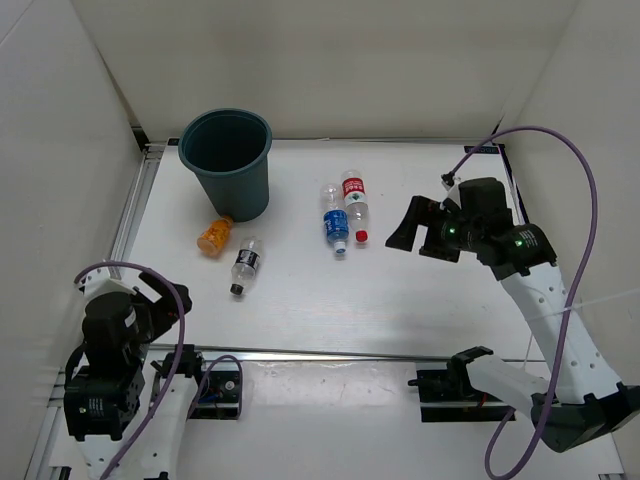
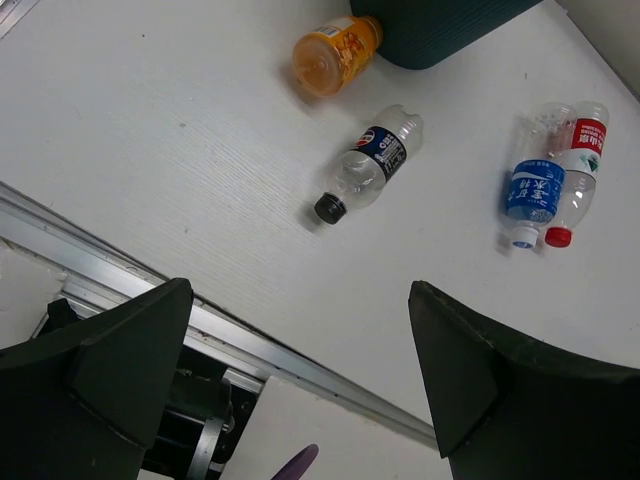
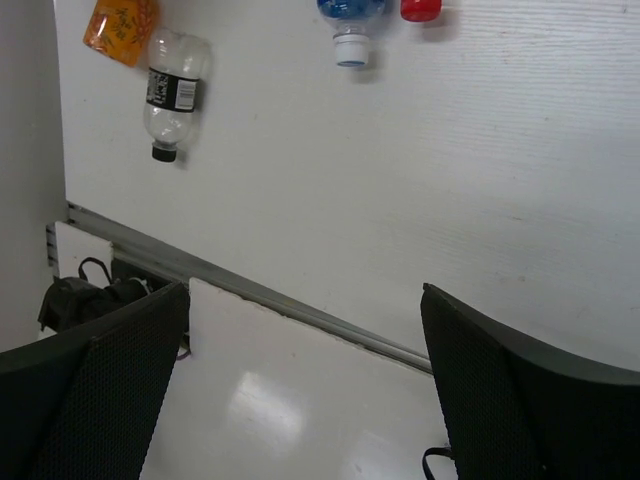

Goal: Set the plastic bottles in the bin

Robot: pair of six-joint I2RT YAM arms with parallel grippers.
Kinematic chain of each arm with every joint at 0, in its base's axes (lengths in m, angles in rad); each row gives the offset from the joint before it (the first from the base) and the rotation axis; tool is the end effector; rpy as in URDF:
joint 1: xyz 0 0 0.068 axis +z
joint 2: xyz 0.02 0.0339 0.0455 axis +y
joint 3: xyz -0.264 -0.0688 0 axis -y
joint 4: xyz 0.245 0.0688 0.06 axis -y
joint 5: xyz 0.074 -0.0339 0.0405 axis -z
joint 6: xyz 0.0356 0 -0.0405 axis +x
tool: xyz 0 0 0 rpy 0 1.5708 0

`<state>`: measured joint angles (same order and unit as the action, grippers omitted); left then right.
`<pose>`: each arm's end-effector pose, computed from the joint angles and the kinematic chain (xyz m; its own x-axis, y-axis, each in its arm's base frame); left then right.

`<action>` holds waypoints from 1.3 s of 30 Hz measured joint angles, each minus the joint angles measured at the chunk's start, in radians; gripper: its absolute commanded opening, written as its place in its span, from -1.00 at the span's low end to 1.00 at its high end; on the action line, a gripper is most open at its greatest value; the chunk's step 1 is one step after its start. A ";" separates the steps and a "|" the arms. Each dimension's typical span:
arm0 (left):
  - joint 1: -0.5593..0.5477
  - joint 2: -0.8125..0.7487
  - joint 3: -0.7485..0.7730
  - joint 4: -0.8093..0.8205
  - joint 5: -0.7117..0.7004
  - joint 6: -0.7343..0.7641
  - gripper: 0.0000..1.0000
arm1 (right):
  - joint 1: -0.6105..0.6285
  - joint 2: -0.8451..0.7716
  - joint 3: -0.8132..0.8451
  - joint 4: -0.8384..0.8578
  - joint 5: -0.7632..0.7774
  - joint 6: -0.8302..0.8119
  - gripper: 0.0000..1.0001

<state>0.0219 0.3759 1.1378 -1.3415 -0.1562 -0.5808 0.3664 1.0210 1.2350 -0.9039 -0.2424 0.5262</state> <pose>0.0015 0.0056 0.3632 -0.3745 -0.5503 -0.7462 -0.4273 0.8167 -0.3879 0.1766 0.0769 0.3802 -0.7753 0.2247 -0.5902 -0.1518 0.8409 0.5195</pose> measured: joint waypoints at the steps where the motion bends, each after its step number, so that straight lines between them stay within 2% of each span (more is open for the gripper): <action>1: -0.004 -0.004 -0.003 -0.001 -0.004 -0.001 1.00 | 0.007 0.000 0.000 0.002 0.015 -0.005 1.00; 6: -0.021 0.003 -0.006 -0.002 -0.019 -0.008 1.00 | 0.016 0.011 0.000 0.025 0.070 -0.022 1.00; 9: -0.024 0.023 -0.010 -0.002 -0.019 -0.011 1.00 | 0.020 0.079 0.020 0.053 0.087 -0.040 1.00; 18: -0.050 0.066 -0.023 -0.002 -0.021 -0.011 1.00 | 0.075 0.628 0.391 0.131 0.192 -0.137 1.00; 23: -0.073 0.067 -0.041 -0.002 -0.022 -0.011 1.00 | 0.099 0.872 0.551 0.133 0.267 -0.189 1.00; 32: -0.186 0.054 -0.064 -0.005 -0.056 -0.037 1.00 | 0.082 1.149 0.850 0.116 0.322 -0.228 1.00; 39: -0.270 0.063 -0.064 -0.006 -0.111 -0.080 1.00 | 0.053 1.239 0.936 0.120 0.316 -0.235 1.00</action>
<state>-0.2481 0.4393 1.0733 -1.3472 -0.2672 -0.6605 0.4194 2.2604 2.1708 -0.7837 0.0734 0.2909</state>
